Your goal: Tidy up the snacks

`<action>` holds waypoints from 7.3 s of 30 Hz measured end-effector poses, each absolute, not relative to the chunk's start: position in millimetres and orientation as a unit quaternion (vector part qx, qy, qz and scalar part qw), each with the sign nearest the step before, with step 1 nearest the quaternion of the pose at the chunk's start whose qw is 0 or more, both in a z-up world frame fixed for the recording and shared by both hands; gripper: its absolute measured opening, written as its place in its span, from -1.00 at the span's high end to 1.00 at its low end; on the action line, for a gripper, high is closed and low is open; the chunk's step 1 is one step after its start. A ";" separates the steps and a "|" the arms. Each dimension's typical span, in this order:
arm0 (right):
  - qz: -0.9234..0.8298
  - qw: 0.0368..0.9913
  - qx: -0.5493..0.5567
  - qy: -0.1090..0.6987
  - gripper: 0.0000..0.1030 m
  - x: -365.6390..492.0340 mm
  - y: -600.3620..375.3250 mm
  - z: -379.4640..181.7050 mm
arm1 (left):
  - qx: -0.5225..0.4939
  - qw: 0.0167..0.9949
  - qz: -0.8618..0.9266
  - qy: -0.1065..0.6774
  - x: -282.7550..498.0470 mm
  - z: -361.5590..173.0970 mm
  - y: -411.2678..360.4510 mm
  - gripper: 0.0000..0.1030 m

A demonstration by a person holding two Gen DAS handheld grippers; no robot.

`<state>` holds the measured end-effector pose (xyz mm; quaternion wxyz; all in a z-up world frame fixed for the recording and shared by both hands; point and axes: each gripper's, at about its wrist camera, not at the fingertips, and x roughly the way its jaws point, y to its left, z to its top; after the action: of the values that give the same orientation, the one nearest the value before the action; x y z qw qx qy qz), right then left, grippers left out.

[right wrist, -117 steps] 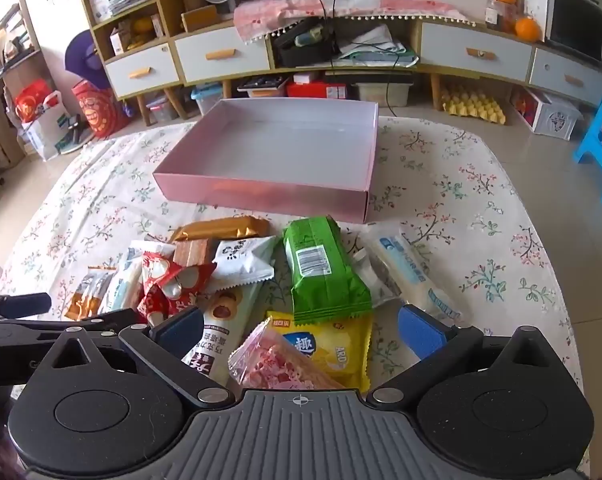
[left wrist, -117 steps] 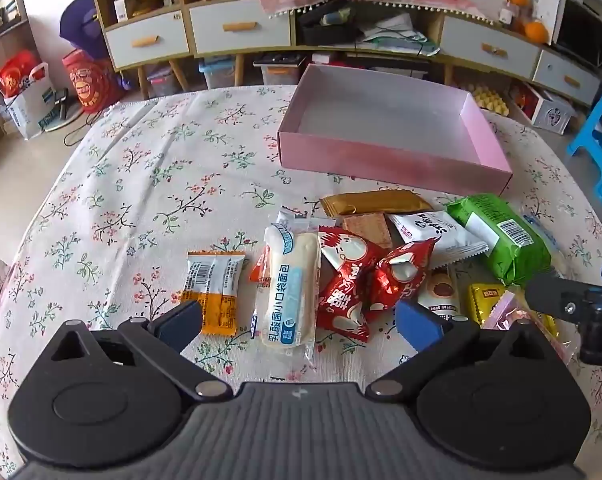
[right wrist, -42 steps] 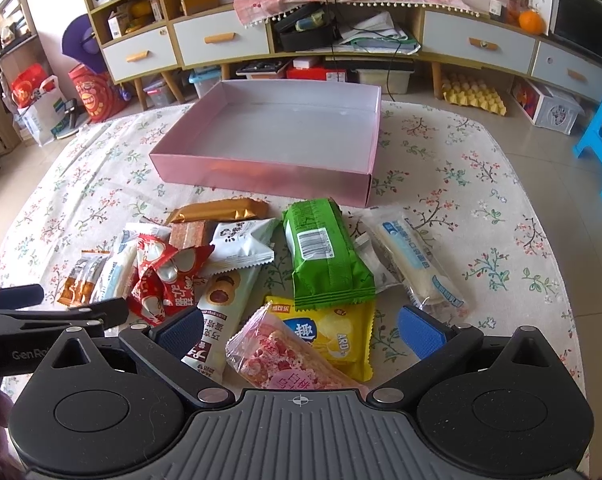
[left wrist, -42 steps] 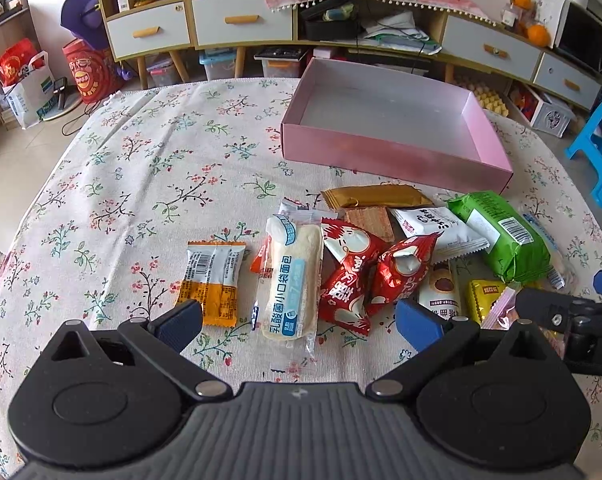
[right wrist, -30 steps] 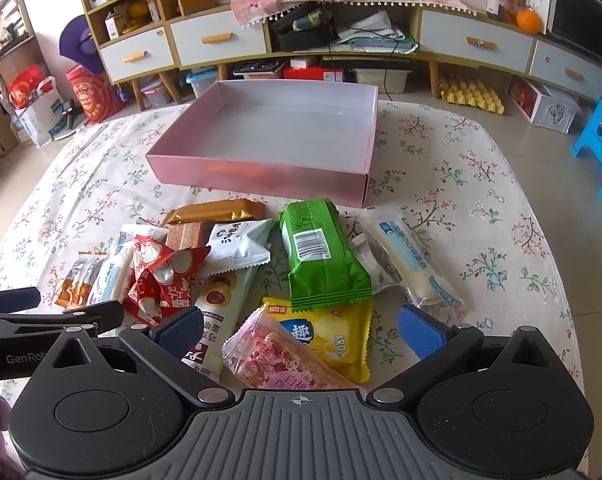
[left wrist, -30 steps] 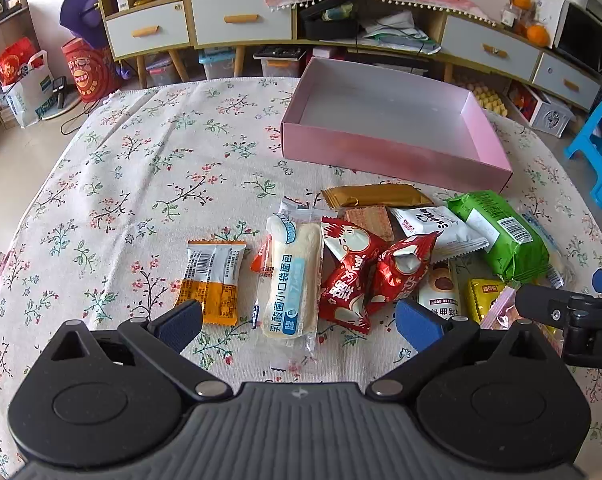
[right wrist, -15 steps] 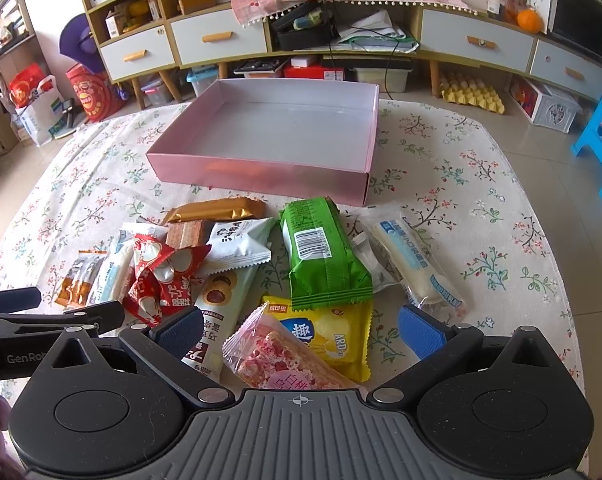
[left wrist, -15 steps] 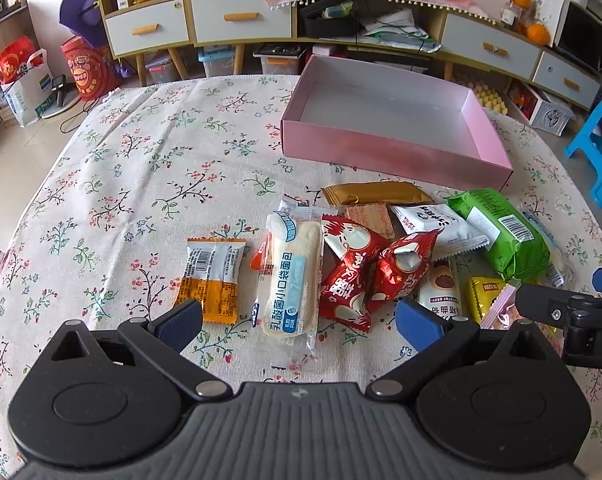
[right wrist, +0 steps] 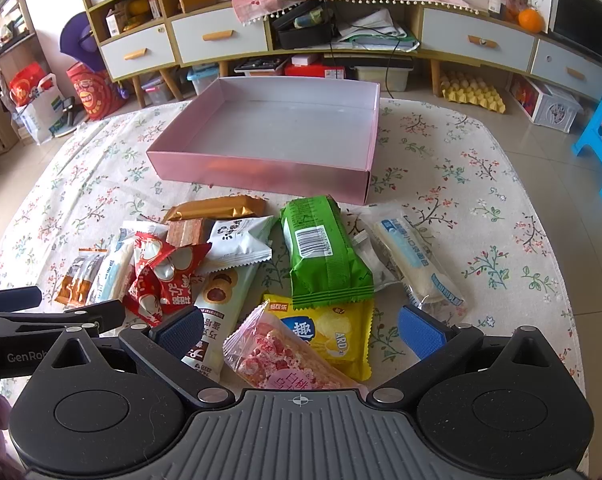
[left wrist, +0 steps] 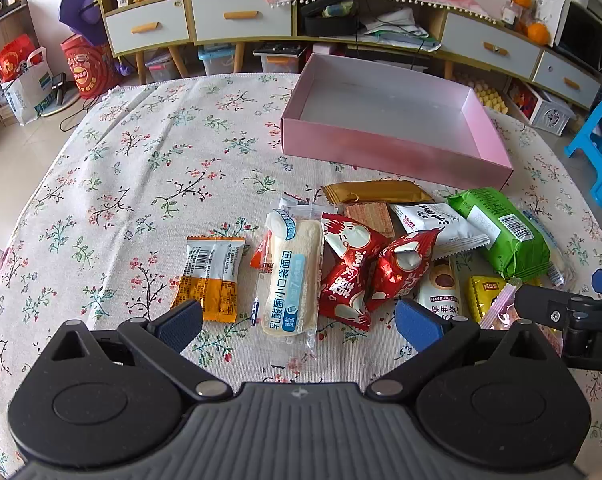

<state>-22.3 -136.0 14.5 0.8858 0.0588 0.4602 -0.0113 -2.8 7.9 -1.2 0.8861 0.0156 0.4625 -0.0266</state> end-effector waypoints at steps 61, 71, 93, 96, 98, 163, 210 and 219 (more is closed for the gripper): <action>0.011 0.832 0.216 0.510 -0.09 76.7 -197.6 -22.4 | 0.141 0.834 -0.309 0.434 120.3 -38.9 -21.6 -0.05; 0.002 0.838 0.200 0.508 -0.09 77.0 -198.0 -24.1 | 0.141 0.854 -0.234 0.443 118.9 -36.4 -15.3 -0.08; -0.011 0.844 0.175 0.507 0.11 75.8 -190.5 -22.7 | 0.162 0.841 -0.254 0.450 116.3 -36.4 -8.0 0.20; -0.011 0.845 0.173 0.506 0.13 75.5 -190.6 -22.3 | 0.163 0.831 -0.272 0.457 112.7 -36.5 -7.0 0.33; -0.011 0.846 0.171 0.505 0.14 75.0 -190.4 -21.8 | 0.168 0.824 -0.282 0.461 110.1 -35.9 -8.9 0.34; 0.027 0.849 0.314 0.425 0.19 83.1 -221.3 34.1 | 0.003 0.899 -0.191 0.394 106.1 31.3 19.2 0.97; 0.031 0.889 0.196 0.413 -0.33 126.3 -194.4 1.6 | 0.070 0.888 -0.157 0.427 129.0 3.0 -3.0 0.05; 0.031 0.894 0.165 0.416 -0.68 97.3 -179.5 26.8 | 0.077 0.891 -0.167 0.414 104.7 13.8 -2.0 -0.48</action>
<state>97.3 -179.5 26.8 0.8938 0.1648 0.4158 0.0314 104.7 -2.0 13.8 0.8915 0.0769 0.4141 -0.1669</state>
